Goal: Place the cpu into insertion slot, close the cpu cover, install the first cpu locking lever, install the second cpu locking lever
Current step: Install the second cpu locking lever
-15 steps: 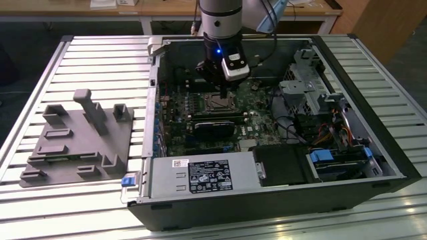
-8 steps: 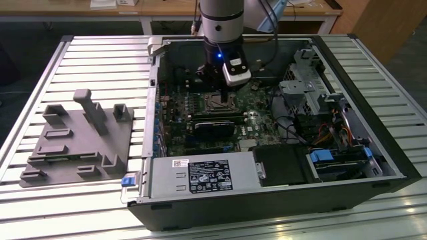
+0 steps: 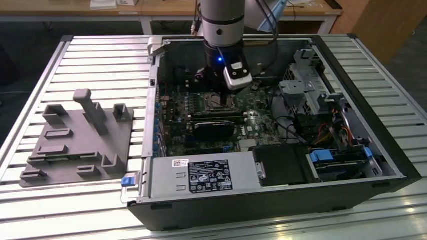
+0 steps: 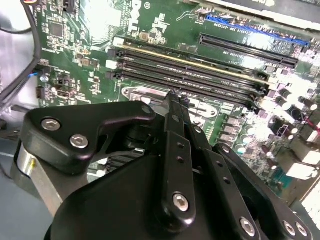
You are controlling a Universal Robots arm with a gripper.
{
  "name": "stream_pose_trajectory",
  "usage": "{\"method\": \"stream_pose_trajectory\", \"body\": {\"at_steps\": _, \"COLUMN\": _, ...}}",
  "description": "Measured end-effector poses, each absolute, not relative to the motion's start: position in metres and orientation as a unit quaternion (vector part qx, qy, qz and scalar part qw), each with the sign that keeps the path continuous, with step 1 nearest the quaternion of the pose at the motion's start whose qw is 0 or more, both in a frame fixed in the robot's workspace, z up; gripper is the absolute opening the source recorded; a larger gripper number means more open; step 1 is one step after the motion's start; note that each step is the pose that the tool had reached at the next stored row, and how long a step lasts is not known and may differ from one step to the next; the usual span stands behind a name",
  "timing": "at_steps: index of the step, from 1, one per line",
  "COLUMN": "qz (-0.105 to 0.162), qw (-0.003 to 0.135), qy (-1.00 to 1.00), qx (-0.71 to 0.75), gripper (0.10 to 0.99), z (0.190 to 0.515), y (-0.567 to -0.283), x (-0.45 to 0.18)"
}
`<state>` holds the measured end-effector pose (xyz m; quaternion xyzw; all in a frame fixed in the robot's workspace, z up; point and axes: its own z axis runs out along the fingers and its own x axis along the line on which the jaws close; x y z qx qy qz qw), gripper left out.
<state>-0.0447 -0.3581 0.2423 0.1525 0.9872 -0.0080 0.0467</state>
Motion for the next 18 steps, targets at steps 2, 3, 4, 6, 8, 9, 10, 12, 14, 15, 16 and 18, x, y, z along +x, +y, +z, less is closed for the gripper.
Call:
{"method": "stream_pose_trajectory", "body": {"at_steps": 2, "qz": -0.008, "qw": 0.044, "qy": 0.989, "qx": 0.142, "gripper": 0.106, "z": 0.2415, "y": -0.3582, "x": -0.0448}}
{"method": "stream_pose_trajectory", "body": {"at_steps": 3, "qz": -0.008, "qw": 0.043, "qy": 0.990, "qx": 0.136, "gripper": 0.106, "z": 0.2411, "y": -0.3582, "x": -0.0448}}
{"method": "stream_pose_trajectory", "body": {"at_steps": 4, "qz": -0.008, "qw": 0.042, "qy": 0.991, "qx": 0.130, "gripper": 0.106, "z": 0.2407, "y": -0.3582, "x": -0.0448}}
{"method": "stream_pose_trajectory", "body": {"at_steps": 6, "qz": -0.008, "qw": 0.040, "qy": 0.992, "qx": 0.119, "gripper": 0.106, "z": 0.2399, "y": -0.3583, "x": -0.0449}}
{"method": "stream_pose_trajectory", "body": {"at_steps": 8, "qz": -0.007, "qw": 0.040, "qy": 0.993, "qx": 0.107, "gripper": 0.106, "z": 0.2391, "y": -0.3584, "x": -0.0451}}
{"method": "stream_pose_trajectory", "body": {"at_steps": 9, "qz": -0.007, "qw": 0.040, "qy": 0.994, "qx": 0.102, "gripper": 0.106, "z": 0.2386, "y": -0.3585, "x": -0.0452}}
{"method": "stream_pose_trajectory", "body": {"at_steps": 10, "qz": -0.007, "qw": 0.040, "qy": 0.994, "qx": 0.098, "gripper": 0.106, "z": 0.2381, "y": -0.3586, "x": -0.0457}}
{"method": "stream_pose_trajectory", "body": {"at_steps": 12, "qz": -0.007, "qw": 0.040, "qy": 0.995, "qx": 0.093, "gripper": 0.106, "z": 0.2377, "y": -0.3586, "x": -0.0482}}
{"method": "stream_pose_trajectory", "body": {"at_steps": 14, "qz": -0.007, "qw": 0.040, "qy": 0.995, "qx": 0.090, "gripper": 0.106, "z": 0.2376, "y": -0.3587, "x": -0.0507}}
{"method": "stream_pose_trajectory", "body": {"at_steps": 15, "qz": -0.007, "qw": 0.040, "qy": 0.995, "qx": 0.090, "gripper": 0.106, "z": 0.2375, "y": -0.3586, "x": -0.0509}}
{"method": "stream_pose_trajectory", "body": {"at_steps": 16, "qz": -0.007, "qw": 0.040, "qy": 0.995, "qx": 0.090, "gripper": 0.106, "z": 0.2375, "y": -0.3586, "x": -0.0509}}
{"method": "stream_pose_trajectory", "body": {"at_steps": 18, "qz": -0.007, "qw": 0.040, "qy": 0.995, "qx": 0.090, "gripper": 0.106, "z": 0.2375, "y": -0.3587, "x": -0.0510}}
